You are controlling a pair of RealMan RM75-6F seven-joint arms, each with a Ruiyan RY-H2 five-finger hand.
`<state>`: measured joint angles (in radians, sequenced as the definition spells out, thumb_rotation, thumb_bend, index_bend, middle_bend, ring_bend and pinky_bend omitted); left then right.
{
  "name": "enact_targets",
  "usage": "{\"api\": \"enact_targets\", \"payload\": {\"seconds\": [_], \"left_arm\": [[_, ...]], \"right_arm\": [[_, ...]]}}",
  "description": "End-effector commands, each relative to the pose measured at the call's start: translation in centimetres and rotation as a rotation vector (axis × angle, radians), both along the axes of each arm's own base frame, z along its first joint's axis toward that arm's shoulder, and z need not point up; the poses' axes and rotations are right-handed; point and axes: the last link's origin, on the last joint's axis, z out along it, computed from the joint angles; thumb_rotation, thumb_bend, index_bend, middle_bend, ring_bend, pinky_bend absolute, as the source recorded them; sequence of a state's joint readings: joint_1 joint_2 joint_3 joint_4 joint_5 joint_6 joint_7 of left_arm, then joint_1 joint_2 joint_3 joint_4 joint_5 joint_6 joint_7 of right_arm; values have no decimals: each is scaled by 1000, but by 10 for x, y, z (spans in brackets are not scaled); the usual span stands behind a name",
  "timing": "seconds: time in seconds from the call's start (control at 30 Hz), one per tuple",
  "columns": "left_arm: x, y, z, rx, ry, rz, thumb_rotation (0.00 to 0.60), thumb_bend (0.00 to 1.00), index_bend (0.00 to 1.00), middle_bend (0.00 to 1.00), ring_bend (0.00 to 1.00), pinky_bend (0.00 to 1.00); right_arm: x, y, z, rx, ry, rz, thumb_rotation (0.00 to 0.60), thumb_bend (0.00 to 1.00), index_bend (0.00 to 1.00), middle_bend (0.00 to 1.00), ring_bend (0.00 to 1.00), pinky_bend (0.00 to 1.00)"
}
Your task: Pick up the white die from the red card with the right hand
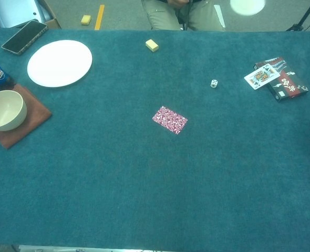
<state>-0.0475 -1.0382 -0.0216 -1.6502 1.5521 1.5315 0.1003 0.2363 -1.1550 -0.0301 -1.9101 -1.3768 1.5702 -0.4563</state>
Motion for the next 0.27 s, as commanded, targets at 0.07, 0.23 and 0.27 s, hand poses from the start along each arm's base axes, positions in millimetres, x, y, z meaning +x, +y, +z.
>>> {"api": "enact_targets", "payload": {"seconds": [0.07, 0.23, 0.27], "left_arm": [[2, -1, -1, 5, -2, -7, 549, 336, 58, 92, 28, 72], [3, -2, -2, 3, -1, -6, 549, 336, 58, 92, 28, 72], [3, -2, -2, 2, -1, -5, 549, 337, 58, 92, 28, 72]], "right_arm": [[-7, 14, 8, -26, -7, -22, 600, 321, 195, 249, 51, 98], [-11, 18, 12, -42, -13, -35, 600, 321, 196, 248, 51, 98], [-11, 18, 12, -41, -15, -36, 600, 321, 196, 248, 51, 98]]}}
